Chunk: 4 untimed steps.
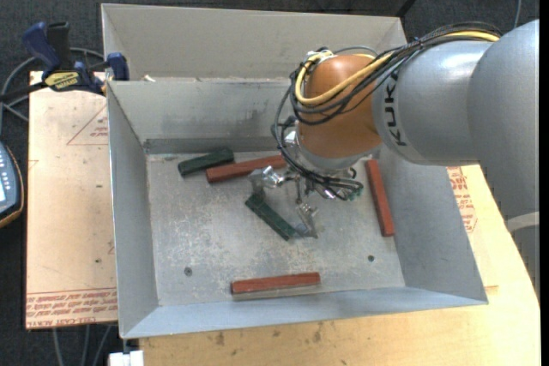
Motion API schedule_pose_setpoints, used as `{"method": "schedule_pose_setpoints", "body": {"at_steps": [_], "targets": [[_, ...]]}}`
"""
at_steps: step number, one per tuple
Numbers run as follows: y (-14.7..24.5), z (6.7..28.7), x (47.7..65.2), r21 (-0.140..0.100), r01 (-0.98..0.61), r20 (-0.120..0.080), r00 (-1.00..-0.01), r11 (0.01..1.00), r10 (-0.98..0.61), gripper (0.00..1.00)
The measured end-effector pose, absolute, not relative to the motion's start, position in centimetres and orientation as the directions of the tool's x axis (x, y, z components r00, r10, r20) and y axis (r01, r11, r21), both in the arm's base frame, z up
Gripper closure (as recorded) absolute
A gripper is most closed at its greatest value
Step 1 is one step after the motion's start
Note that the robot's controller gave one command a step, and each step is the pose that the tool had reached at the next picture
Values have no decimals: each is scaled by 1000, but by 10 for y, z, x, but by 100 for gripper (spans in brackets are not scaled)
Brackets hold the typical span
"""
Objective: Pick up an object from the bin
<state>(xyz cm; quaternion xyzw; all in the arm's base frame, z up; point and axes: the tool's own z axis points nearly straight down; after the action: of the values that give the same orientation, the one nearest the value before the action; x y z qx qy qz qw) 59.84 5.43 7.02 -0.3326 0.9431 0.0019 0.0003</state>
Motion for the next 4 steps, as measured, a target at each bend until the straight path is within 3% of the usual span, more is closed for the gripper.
{"method": "schedule_pose_setpoints", "body": {"at_steps": [1, 2, 3, 4], "targets": [[87, 116, 659, 0, -343, -11, -939, 939, -343, 0], [73, 98, 656, 1, -175, -1, -984, 984, -175, 0], [70, 69, 653, 1, -212, -2, -977, 977, -212, 0], [71, 71, 654, 1, -214, -5, -977, 977, -214, 100]]}}
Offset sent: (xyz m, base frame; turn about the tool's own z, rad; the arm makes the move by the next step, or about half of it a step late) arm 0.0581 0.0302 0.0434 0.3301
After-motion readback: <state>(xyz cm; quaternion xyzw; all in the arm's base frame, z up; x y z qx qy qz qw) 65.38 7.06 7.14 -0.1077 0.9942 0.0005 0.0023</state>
